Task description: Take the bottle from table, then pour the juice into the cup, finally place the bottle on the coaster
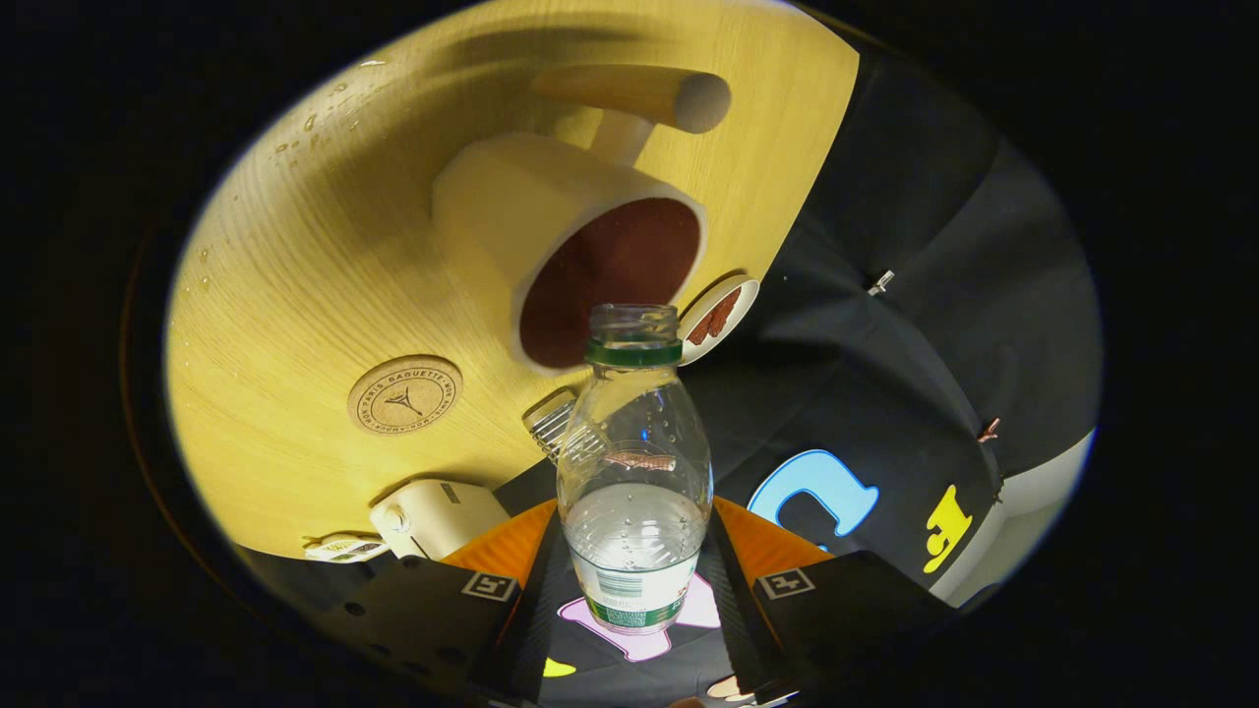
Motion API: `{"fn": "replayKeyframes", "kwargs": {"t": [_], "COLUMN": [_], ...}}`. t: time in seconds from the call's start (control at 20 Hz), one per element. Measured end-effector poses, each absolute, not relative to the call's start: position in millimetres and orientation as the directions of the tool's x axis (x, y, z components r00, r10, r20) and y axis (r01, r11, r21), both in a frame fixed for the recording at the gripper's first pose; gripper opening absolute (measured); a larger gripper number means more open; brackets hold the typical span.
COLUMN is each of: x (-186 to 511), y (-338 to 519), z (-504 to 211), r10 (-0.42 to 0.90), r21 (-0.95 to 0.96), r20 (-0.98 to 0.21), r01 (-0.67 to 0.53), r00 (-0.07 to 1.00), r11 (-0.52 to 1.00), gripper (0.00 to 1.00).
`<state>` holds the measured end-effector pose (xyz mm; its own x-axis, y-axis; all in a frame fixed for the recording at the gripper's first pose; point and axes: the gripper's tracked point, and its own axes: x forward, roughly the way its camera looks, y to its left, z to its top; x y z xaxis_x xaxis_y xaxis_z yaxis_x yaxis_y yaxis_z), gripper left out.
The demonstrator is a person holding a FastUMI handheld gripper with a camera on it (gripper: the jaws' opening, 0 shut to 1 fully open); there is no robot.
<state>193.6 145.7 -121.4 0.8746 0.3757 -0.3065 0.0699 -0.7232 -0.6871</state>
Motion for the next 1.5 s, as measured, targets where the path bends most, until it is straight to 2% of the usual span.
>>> {"fn": "replayKeyframes", "kwargs": {"t": [0.7,1.05,1.2,1.5], "x": [190.7,178.4,166.2,148.7], "y": [145.3,134.5,124.9,105.9], "z": [-114.9,-109.6,-116.1,-116.6], "r10": [0.379,0.357,0.323,0.257], "r21": [-0.696,-0.757,-0.824,-0.928], "r20": [-0.287,-0.27,-0.295,-0.356], "r01": [0.08,0.032,-0.069,-0.306], "r00": [0.88,0.894,0.899,0.898], "r11": [-0.713,-0.653,-0.563,-0.214], "gripper": [0.73,0.73,0.74,0.74]}}
